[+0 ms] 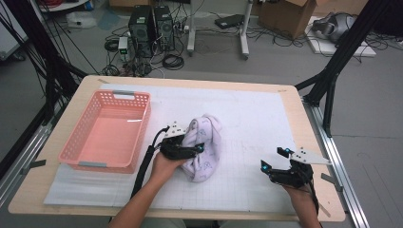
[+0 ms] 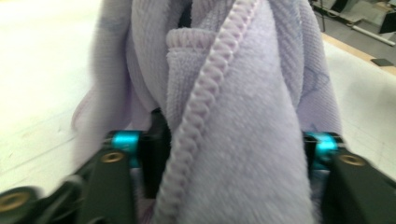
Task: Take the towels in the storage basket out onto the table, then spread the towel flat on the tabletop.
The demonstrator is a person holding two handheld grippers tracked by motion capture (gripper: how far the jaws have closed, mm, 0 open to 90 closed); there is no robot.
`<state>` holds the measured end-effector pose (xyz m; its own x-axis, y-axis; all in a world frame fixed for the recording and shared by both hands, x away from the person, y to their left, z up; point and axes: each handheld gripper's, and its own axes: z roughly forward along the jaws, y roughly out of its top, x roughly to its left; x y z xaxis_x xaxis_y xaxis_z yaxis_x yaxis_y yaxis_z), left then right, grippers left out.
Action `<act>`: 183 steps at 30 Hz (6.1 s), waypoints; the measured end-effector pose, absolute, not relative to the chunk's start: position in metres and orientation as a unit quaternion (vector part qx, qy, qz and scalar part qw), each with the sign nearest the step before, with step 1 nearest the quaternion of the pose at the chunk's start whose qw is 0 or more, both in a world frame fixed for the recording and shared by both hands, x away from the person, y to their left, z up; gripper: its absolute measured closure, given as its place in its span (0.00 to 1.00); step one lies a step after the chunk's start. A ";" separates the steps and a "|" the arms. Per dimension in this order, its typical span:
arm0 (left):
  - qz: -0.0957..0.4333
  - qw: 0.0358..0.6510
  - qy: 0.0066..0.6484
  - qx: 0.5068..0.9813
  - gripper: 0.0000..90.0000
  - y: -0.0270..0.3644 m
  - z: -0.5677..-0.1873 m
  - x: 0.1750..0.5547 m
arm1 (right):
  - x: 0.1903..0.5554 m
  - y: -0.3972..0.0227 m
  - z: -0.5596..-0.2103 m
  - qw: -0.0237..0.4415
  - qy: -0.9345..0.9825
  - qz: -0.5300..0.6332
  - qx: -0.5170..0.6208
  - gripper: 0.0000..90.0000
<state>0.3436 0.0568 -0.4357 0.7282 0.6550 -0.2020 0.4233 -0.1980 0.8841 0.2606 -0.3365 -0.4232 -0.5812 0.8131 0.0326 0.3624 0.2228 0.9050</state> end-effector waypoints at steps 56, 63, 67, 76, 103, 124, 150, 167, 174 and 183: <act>0.171 0.595 0.326 0.715 0.25 0.124 -0.424 0.289 | 0.282 -0.322 -0.433 0.201 0.753 0.467 0.417 0.16; 0.164 0.590 0.324 0.721 0.30 0.122 -0.428 0.289 | 0.305 -0.280 -0.439 0.138 0.779 0.465 0.397 0.27; 0.162 0.585 0.319 0.727 0.31 0.120 -0.429 0.288 | 0.313 -0.250 -0.445 0.107 0.809 0.444 0.369 0.37; 0.159 0.584 0.317 0.731 0.35 0.116 -0.430 0.286 | 0.312 -0.241 -0.445 0.111 0.841 0.409 0.335 0.94; 0.149 0.575 0.307 0.744 0.47 0.113 -0.435 0.286 | 0.322 -0.246 -0.435 0.125 0.820 0.412 0.377 0.93; 0.156 0.538 0.302 0.771 0.39 0.073 -0.416 0.326 | 0.267 -0.348 -0.418 0.211 0.757 0.405 0.468 0.57; 0.196 0.423 0.359 0.809 0.89 0.090 -0.432 0.347 | 0.244 -0.346 -0.435 0.167 0.824 0.324 0.434 0.96; 0.165 0.449 0.353 0.804 0.42 0.081 -0.438 0.351 | 0.298 -0.303 -0.417 0.202 0.807 0.381 0.404 0.48; 0.169 0.417 0.357 0.818 0.52 0.075 -0.450 0.358 | 0.340 -0.273 -0.437 0.170 0.850 0.308 0.393 0.47; 0.132 0.401 0.351 0.836 0.87 0.084 -0.437 0.343 | 0.379 -0.279 -0.420 0.157 0.829 0.353 0.404 0.94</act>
<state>0.3427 0.0840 -0.4374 0.7195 0.6918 -0.0615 0.4806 -0.4320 0.7632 0.3791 -0.2792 -0.4199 -0.6241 0.7809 0.0249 0.5587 0.4238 0.7129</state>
